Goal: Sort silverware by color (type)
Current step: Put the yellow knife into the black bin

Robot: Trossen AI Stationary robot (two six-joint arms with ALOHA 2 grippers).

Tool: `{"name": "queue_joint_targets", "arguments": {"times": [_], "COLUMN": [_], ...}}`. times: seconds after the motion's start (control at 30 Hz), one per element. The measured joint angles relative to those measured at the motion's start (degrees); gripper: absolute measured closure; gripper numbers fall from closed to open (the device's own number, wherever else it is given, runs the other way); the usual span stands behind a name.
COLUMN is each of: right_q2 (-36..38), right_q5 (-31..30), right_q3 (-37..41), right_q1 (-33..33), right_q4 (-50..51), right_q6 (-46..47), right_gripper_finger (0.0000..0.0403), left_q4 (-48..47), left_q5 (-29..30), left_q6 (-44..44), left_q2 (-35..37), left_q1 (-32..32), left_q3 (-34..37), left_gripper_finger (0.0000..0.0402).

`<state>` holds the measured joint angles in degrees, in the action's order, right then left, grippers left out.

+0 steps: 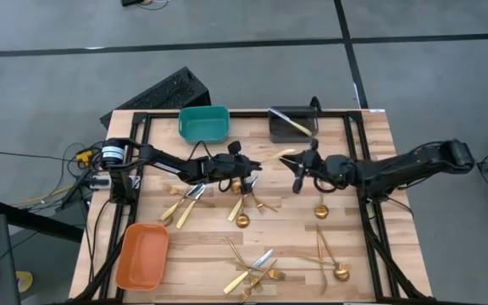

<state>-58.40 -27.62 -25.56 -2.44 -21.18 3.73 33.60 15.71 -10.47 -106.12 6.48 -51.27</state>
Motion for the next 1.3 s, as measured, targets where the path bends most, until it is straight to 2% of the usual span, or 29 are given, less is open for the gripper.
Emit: {"name": "queue_joint_targets", "arguments": {"times": [0.13,0.27,0.43,0.53,0.6,0.73,0.9,1.07,1.3], "right_q2": [4.5,9.3,14.2,14.3,11.6,3.3,-5.5,-11.9,-19.9], "right_q5": [0.0,-0.7,-4.2,-4.2,-3.6,2.8,4.2,6.9,9.9], "right_q3": [0.0,0.0,0.0,0.0,0.0,0.2,-0.3,-4.2,-8.1], "right_q1": [0.0,-0.2,-0.7,-0.1,1.2,3.6,4.9,7.6,11.0], "right_q4": [10.9,17.5,20.9,20.5,20.9,18.4,11.0,10.9,10.5], "right_q6": [2.1,4.7,5.2,5.0,5.1,5.2,0.8,-2.7,-3.8], "right_gripper_finger": [0.0324,0.0316,0.0276,0.0242,0.022,0.0194,0.0195,0.0201,0.0202], "left_q4": [-6.2,-13.3,-16.7,-16.2,-15.8,-15.9,-17.2,-17.1,-13.3], "left_q5": [0.0,0.0,-1.1,-5.8,-7.8,-7.7,-7.6,-5.0,0.1], "left_q6": [-1.1,-0.9,-0.5,-0.8,-0.9,-0.5,2.2,3.6,13.1], "left_q2": [1.9,4.2,5.3,5.3,5.3,5.3,5.3,5.3,5.3], "left_q1": [0.1,0.8,1.2,1.2,1.2,1.2,0.8,-0.3,1.1], "left_q3": [0.0,0.0,0.0,0.0,0.0,0.0,0.0,0.0,0.0], "left_gripper_finger": [0.0401,0.0401,0.0401,0.0401,0.0401,0.0401,0.0401,0.0401,0.0401]}}
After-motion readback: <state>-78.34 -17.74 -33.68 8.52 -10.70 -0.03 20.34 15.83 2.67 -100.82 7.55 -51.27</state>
